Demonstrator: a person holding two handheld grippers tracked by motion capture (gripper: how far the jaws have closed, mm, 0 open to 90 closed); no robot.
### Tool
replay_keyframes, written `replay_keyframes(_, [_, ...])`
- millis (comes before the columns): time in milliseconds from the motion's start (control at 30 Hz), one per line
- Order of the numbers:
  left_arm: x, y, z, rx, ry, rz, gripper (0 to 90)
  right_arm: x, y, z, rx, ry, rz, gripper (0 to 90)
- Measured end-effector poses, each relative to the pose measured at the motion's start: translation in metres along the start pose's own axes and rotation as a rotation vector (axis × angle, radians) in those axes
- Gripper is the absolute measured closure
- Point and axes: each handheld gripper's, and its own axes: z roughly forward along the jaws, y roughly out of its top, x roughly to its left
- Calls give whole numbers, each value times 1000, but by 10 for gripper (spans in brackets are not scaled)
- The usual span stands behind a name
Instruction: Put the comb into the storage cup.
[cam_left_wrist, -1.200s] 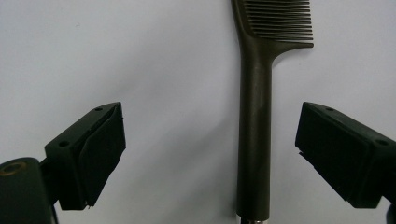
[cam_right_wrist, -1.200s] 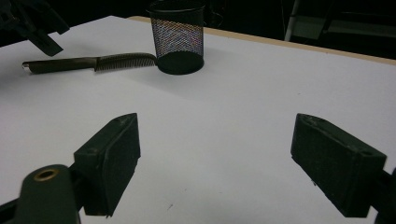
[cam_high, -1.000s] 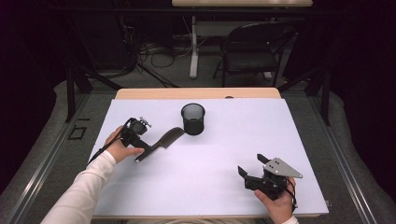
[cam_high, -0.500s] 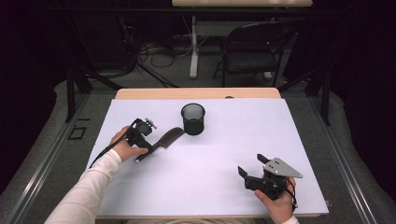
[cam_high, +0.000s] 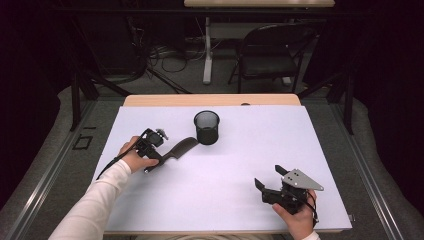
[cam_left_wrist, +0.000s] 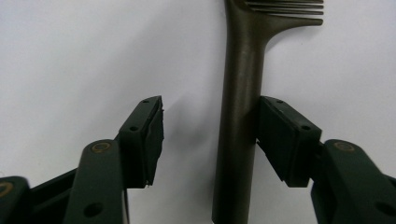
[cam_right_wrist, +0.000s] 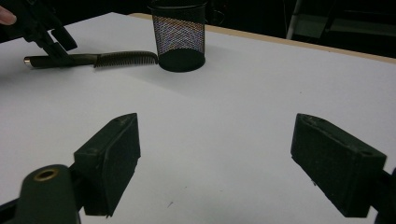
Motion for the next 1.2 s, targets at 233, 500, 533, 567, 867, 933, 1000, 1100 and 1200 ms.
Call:
replay_keyframes(233, [0, 0, 2, 21, -21, 2, 451, 0, 0, 0, 0, 0, -1, 158])
replay_keyframes(500, [-1, 0, 3, 17, -40, 31, 572, 0, 0, 0, 2, 0, 1, 158])
replay_keyframes(533, [-1, 0, 2, 20, -45, 39, 585, 0, 0, 0, 3, 0, 0, 159])
replay_keyframes(567, [-1, 0, 2, 20, -45, 39, 595, 0, 0, 0, 3, 0, 0, 159])
replay_keyframes(867, [-3, -2, 3, 21, -67, 66, 691, 0, 0, 0, 3, 0, 2, 158])
replay_keyframes(933, [-4, -2, 3, 22, -65, 77, 697, 0, 0, 1, 2, 1, 4, 159])
replay_keyframes(1000, [-5, -2, 3, 22, -63, 78, 703, 0, 0, 0, 4, 2, 4, 159])
replay_keyframes(1100, [-5, -2, 3, 24, -65, 79, 709, 0, 0, 1, 0, 1, 4, 159])
replay_keyframes(1200, [-4, -2, 3, 22, -69, 76, 717, 0, 0, 0, 6, 1, 3, 159])
